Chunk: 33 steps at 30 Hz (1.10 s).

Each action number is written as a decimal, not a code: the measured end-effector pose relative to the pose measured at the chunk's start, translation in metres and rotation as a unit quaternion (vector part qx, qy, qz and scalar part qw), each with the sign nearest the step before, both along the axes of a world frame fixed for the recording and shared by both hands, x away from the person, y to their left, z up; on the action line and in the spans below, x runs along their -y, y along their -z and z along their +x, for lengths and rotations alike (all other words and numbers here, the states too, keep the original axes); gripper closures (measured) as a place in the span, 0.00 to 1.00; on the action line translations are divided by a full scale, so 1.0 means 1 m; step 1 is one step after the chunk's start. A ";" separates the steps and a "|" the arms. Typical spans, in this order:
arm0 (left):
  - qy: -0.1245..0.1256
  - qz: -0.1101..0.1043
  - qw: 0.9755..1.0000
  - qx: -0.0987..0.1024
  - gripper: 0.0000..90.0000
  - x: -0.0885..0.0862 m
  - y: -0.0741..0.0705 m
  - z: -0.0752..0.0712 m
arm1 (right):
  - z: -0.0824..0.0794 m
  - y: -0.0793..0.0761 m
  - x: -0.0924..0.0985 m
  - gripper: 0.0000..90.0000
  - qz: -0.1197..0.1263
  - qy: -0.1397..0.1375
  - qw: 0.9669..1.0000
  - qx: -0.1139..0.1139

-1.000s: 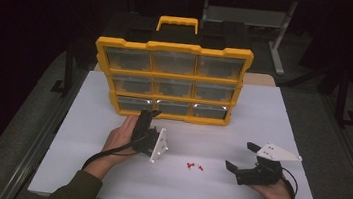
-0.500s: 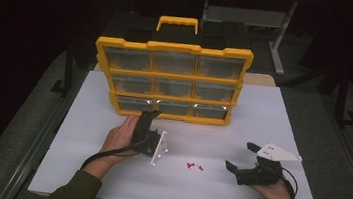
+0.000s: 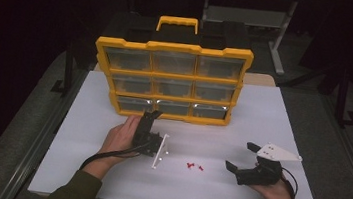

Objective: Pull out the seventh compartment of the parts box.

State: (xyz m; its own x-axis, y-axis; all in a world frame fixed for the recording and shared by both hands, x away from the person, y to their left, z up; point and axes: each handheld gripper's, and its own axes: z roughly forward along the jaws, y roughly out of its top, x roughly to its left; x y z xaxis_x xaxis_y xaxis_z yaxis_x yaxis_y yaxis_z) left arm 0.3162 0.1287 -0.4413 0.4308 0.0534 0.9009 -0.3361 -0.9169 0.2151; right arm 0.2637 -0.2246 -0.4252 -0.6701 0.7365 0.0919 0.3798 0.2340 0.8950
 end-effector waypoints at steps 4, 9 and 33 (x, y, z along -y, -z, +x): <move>0.000 0.011 1.000 0.016 0.00 0.001 0.002 0.000 | 0.000 0.000 0.000 0.00 -0.001 0.000 1.000 0.000; -0.008 0.027 0.999 0.033 0.00 0.001 0.003 0.000 | 0.001 0.000 0.000 0.00 -0.002 -0.001 1.000 0.004; -0.043 0.045 0.995 0.078 0.00 -0.003 0.006 0.005 | 0.001 0.001 0.000 0.00 0.000 -0.001 1.000 0.000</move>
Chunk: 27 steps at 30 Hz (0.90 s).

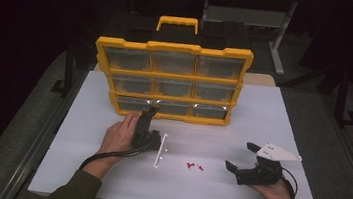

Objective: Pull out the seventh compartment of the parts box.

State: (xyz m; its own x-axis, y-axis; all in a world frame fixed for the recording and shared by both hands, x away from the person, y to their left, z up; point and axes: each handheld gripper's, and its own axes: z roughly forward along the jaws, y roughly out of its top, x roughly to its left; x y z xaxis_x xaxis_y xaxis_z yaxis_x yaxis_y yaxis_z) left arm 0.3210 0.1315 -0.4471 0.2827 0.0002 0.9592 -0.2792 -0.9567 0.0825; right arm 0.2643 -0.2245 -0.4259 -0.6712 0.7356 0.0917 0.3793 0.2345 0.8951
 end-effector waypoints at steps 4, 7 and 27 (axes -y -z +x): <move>-0.004 -0.002 1.000 0.007 0.00 -0.001 0.000 0.001 | 0.000 0.000 0.000 0.00 0.001 0.000 1.000 0.000; -0.005 -0.008 1.000 0.011 0.00 -0.002 0.000 0.002 | 0.000 0.000 0.000 0.00 0.001 0.001 1.000 0.000; -0.029 0.015 0.999 0.039 0.00 -0.012 0.001 0.007 | -0.001 0.000 0.000 0.00 0.000 0.001 1.000 0.001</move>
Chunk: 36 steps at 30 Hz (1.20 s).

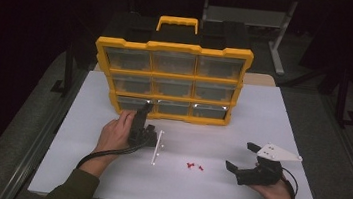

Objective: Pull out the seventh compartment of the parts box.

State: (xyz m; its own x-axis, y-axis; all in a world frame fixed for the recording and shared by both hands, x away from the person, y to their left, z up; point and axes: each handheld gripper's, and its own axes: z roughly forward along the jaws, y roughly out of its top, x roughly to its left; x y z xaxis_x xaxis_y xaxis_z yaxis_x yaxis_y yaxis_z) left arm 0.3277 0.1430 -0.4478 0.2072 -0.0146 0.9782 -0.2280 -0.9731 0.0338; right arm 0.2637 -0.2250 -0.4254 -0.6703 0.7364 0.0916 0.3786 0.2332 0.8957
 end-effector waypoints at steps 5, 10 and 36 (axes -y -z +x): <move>-0.015 -0.004 1.000 0.003 0.00 -0.005 0.001 0.003 | 0.000 0.000 0.000 0.00 -0.001 -0.001 1.000 0.001; -0.026 -0.004 1.000 0.011 0.00 -0.009 0.000 0.005 | 0.000 0.000 0.000 0.00 -0.001 -0.001 1.000 0.001; -0.064 0.002 0.997 0.051 0.07 -0.027 0.006 0.018 | 0.000 0.000 0.000 0.00 0.000 0.000 1.000 0.000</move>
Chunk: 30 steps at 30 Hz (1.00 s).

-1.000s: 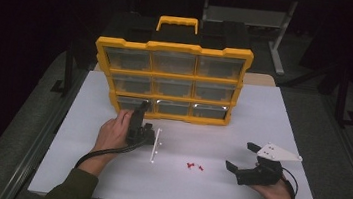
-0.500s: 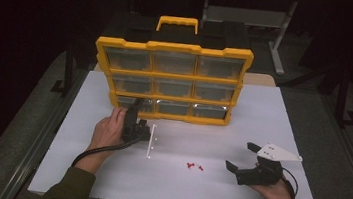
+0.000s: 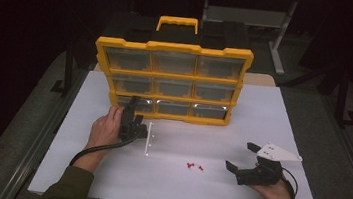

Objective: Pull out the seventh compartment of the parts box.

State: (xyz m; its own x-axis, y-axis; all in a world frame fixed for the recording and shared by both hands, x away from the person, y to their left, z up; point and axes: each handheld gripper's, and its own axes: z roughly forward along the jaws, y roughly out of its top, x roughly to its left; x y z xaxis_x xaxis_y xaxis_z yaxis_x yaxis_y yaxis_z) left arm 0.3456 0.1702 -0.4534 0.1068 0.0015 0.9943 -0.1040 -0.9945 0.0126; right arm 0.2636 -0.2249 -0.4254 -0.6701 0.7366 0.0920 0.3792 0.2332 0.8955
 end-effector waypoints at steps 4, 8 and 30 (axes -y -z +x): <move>0.000 0.001 1.000 0.005 0.08 -0.002 0.001 0.002 | 0.000 0.000 0.000 0.00 -0.001 -0.001 1.000 0.000; -0.003 0.005 1.000 0.011 0.12 -0.003 0.002 0.003 | 0.000 0.000 0.000 0.00 -0.001 0.000 1.000 0.001; -0.014 -0.003 1.000 0.023 0.25 -0.007 0.001 0.004 | 0.001 0.000 0.000 0.00 0.000 -0.001 1.000 0.001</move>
State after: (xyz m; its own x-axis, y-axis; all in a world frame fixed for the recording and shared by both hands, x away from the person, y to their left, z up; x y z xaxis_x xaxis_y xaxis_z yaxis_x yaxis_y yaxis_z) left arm 0.3496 0.1768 -0.4545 0.0608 0.0097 0.9981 -0.0767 -0.9970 0.0144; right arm 0.2641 -0.2252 -0.4258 -0.6711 0.7358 0.0904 0.3774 0.2342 0.8959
